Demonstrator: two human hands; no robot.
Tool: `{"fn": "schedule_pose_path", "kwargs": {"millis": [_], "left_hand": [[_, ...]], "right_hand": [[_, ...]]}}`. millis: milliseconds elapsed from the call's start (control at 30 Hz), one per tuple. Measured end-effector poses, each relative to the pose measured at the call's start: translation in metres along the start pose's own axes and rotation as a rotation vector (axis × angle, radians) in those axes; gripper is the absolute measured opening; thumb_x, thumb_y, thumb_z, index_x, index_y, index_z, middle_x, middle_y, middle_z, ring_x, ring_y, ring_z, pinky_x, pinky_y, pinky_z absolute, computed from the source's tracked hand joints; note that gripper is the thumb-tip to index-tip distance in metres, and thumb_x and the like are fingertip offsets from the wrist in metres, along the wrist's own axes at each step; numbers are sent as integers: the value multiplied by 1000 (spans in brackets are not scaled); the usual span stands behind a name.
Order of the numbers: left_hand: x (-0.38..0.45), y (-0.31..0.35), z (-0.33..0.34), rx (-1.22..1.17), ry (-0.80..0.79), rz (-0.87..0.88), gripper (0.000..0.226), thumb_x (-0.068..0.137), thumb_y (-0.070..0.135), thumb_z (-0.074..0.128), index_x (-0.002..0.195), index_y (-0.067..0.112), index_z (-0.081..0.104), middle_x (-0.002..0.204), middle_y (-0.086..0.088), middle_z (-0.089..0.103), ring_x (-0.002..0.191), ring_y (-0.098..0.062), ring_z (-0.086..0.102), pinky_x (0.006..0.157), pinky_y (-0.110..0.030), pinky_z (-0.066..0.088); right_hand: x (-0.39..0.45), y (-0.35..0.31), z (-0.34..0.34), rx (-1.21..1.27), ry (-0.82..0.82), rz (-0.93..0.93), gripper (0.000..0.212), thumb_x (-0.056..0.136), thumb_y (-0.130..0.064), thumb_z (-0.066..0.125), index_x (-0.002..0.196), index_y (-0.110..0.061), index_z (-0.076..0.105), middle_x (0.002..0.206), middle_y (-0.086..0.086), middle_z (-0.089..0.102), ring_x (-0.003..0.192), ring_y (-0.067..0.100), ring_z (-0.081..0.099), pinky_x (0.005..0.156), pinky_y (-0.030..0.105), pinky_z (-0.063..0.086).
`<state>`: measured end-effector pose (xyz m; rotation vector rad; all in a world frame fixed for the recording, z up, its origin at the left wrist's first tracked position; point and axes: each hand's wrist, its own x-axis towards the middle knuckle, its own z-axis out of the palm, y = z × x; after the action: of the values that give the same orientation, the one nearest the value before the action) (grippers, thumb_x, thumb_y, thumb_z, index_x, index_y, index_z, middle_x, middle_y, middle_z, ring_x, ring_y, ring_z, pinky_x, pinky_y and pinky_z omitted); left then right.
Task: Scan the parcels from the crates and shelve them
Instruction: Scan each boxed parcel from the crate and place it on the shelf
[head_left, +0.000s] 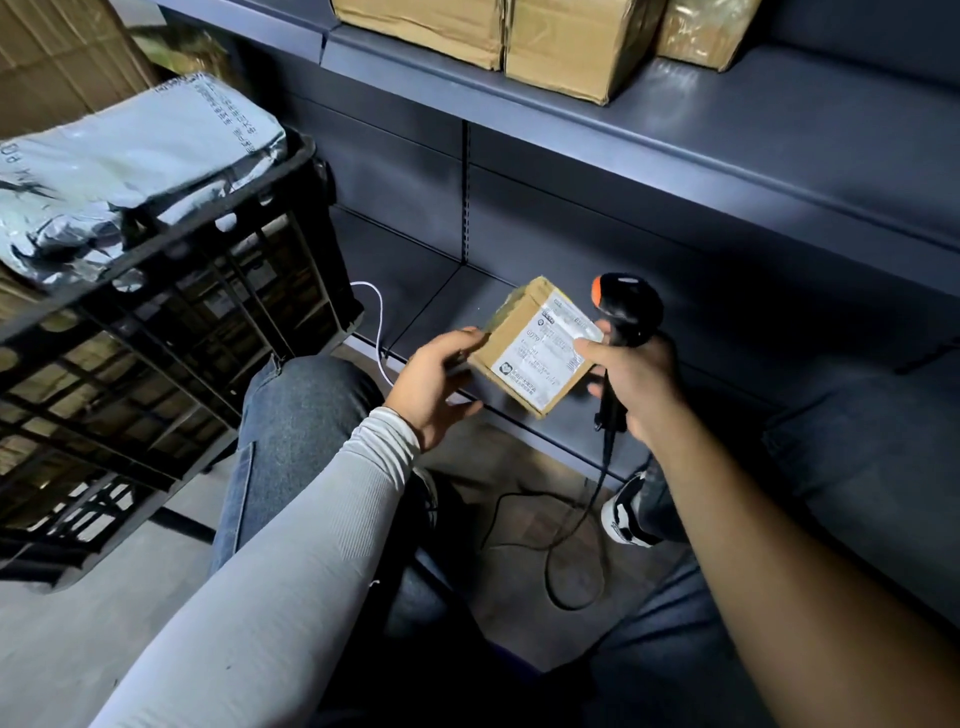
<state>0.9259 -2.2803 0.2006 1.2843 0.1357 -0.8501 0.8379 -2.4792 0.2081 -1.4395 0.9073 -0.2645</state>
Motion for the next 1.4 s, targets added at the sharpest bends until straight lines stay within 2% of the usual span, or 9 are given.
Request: {"fn": "schedule_pose_path", "kwargs": {"millis": [67,167,233,333,467,633,800,1033,1400], "left_hand": [[5,3,-6,31,-36,0,17,91,38,65,80,35,78,94,16,70,95,-11,57,83,-40,42],[9,4,-10,113,-101,4,11,91,35,68,97,26,72,96,7,69,83,-14,59,66,-32,38],[11,2,-12,203,-133,30,45,79,28,79,122,19,67,104,-6,74,85,-20,64,66,-34,41],[14,-2,-12,212,-124,2,72,75,14,85,140,28,57,115,-12,77,94,-26,68,76,-42,51],[16,0,-11,128,-59,13,82,64,9,87,138,30,58,105,-5,77,94,-28,66,79,-48,47],[28,7,-12,-55,107,101,88,57,0,83,139,23,58,119,-10,75,88,-22,72,74,-50,58],[36,12,-12,-149,138,187,77,74,-23,69,142,12,54,113,-7,71,76,-12,72,55,-29,55],[44,6,-16,-97,212,203,80,73,-22,72,141,18,58,112,1,76,82,-4,74,93,-54,58],[53,-1,-24,-72,207,215,79,76,-16,73,144,20,57,114,7,77,101,-16,72,96,-59,56]], "right_hand": [[-1,-7,-4,-150,-26,-106,18,84,-12,82,99,-14,73,97,6,77,84,18,69,61,30,52],[-5,-14,-6,-349,-92,-227,13,80,-8,83,88,-9,72,83,2,76,76,17,67,70,42,58],[-10,-15,-5,-421,-135,-252,18,81,-4,81,83,-19,70,81,-6,74,78,17,68,79,45,60],[-11,-14,-4,-407,-125,-225,16,83,-6,79,95,-13,75,92,6,78,88,31,74,80,53,60],[-14,-14,0,-199,-48,-145,12,88,-11,75,98,-19,75,109,9,78,84,19,69,61,35,55],[-30,-22,0,-53,-147,17,13,89,-15,76,100,-22,71,98,2,78,74,15,70,61,29,51],[-45,-29,6,-48,-327,71,11,91,-9,72,99,-15,72,80,1,75,61,14,65,54,26,49],[-50,-23,14,-104,-377,62,7,92,-9,71,98,-13,71,74,3,72,58,18,62,51,27,49],[-50,-24,11,-36,-403,59,12,92,-7,69,103,-10,72,68,5,62,53,19,57,51,29,46]]}}
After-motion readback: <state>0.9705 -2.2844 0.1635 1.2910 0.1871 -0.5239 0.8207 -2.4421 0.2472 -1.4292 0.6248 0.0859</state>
